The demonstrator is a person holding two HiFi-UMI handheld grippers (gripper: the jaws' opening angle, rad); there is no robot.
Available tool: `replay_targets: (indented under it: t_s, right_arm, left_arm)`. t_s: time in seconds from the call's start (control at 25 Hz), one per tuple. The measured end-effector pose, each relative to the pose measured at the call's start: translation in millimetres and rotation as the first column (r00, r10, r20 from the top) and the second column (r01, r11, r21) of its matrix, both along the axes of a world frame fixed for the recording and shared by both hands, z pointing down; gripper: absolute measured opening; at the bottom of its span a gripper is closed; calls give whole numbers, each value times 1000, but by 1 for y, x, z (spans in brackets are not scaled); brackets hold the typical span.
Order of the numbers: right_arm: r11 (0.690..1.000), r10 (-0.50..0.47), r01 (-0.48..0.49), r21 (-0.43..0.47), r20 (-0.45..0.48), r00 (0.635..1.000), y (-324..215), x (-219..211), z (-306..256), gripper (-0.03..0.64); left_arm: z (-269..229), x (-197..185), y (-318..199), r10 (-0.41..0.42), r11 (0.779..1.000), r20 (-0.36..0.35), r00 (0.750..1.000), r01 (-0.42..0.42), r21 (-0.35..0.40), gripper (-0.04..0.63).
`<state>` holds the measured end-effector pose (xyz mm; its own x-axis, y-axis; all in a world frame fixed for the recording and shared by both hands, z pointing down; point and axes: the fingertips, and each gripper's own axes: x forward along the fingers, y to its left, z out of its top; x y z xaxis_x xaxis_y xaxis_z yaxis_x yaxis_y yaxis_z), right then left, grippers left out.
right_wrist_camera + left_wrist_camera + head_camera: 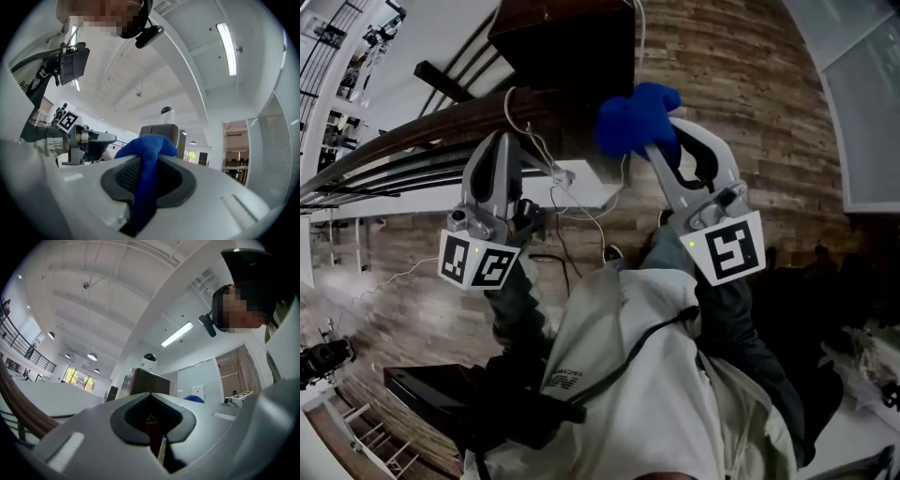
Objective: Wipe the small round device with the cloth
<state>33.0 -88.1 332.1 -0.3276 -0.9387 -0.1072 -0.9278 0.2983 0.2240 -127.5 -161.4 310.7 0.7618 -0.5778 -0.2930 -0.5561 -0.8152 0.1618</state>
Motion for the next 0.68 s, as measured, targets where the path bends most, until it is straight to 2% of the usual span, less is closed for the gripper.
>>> replay_targets:
  t_s: [0.24,0.68]
  right_arm:
    - [997,59,-61,55,37,998,13,10,-5,72]
    - [994,0,-5,107,46,999,23,35,-30,72]
  left_arm:
    - [4,8,9,43,999,21,999,-43,-9,5]
    - [-17,37,26,-5,1000,-13,1000,5,18,5]
